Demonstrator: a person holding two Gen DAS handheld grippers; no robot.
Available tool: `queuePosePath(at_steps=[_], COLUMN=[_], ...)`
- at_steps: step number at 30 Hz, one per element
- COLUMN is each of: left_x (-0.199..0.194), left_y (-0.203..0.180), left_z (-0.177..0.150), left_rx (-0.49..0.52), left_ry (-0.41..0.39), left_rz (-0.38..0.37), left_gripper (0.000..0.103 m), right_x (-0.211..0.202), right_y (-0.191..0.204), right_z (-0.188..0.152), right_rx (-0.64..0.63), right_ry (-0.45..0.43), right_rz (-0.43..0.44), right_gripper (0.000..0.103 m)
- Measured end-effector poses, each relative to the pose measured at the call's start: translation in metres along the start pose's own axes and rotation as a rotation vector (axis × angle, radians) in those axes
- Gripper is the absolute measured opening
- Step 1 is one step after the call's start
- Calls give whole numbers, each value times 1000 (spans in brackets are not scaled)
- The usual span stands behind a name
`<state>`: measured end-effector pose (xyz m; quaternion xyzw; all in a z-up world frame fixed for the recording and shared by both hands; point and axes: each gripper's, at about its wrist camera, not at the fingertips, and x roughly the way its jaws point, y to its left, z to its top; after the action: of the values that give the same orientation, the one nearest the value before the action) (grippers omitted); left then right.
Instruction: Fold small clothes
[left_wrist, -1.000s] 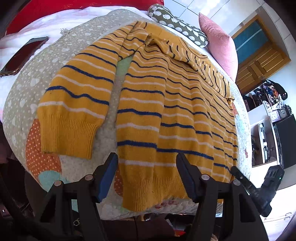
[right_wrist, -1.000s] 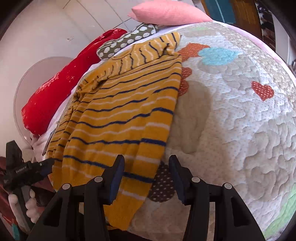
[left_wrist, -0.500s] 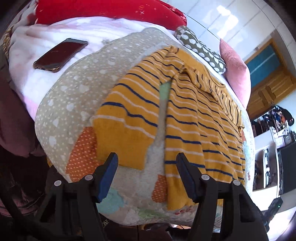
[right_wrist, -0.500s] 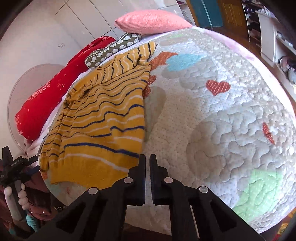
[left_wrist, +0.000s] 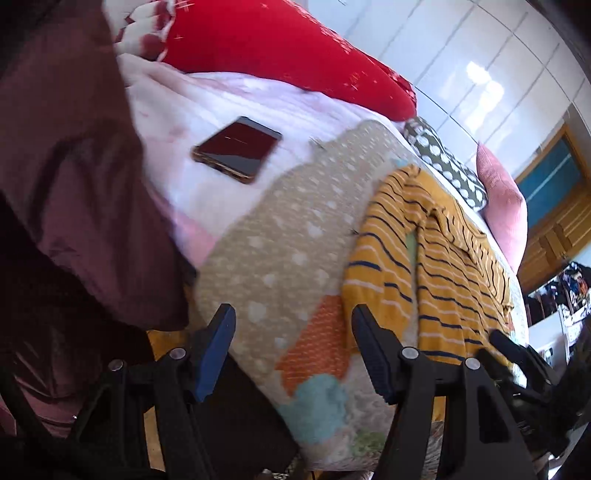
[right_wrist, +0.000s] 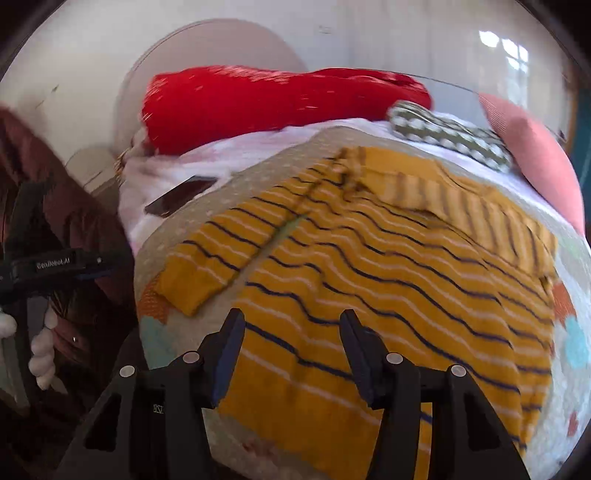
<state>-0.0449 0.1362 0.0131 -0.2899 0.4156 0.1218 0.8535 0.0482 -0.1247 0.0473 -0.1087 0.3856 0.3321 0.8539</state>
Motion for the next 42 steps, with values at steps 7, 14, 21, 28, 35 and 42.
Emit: queuePosePath(at_steps=[7,14,21,28,35,42], left_x=[-4,19,22,17,20,39], left_y=[39,46,40,34,-3,-51], left_z=[10,13,11,18,25,26], left_rx=[-79,-93,-101,-90,-22,71], left_ry=[-21,24,33,17,22,84], left_rz=[-31,-89,-122,-118,-160,-194], left_gripper=[64,64,64,64,64,64], right_x=[92,106,136,103,3,-24], right_y=[104,69,63,57,-29,-186], right_z=[24,23,34,127,257,214], right_rx=[-298,-30,77,-166,-135,76], right_ry=[82,191,223,96,-101,23], right_rz=[33,73,112,-51,-295,-547], right_gripper=[65,73,23,10,10,10])
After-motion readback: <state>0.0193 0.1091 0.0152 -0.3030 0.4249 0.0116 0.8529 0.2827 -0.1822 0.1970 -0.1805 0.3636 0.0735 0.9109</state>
